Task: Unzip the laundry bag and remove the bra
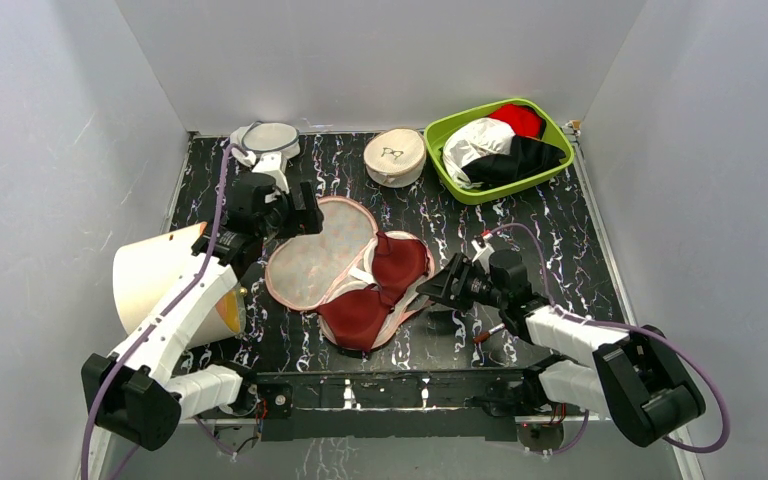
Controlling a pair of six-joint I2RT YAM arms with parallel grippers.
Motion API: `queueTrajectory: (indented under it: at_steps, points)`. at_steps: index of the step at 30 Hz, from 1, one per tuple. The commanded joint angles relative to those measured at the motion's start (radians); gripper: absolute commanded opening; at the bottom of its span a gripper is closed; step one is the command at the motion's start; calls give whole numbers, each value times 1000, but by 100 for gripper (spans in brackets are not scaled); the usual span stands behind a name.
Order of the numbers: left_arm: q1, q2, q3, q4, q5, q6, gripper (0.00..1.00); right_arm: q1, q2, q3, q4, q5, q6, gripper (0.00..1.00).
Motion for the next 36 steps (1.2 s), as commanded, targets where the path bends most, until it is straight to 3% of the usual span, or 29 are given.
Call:
queueTrajectory:
  at_steps: [1, 11, 16, 25, 33, 36]
  points:
    - [-2, -17, 55, 98, 39, 6, 98, 4, 35, 58, 79, -1, 31, 56]
    - [-6, 111, 219, 350, 295, -1, 98, 4, 153, 121, 160, 53, 127, 48]
    - [-14, 164, 249, 431, 341, 106, 98, -3, 180, 141, 180, 118, 138, 46]
    - [-133, 122, 81, 450, 200, 351, 98, -69, 208, 206, 100, 146, 54, 46]
    - [-143, 112, 64, 467, 202, 340, 98, -85, 371, 337, 56, 43, -9, 42]
    - [-144, 109, 62, 469, 205, 336, 98, -84, 406, 368, 9, 72, -47, 43]
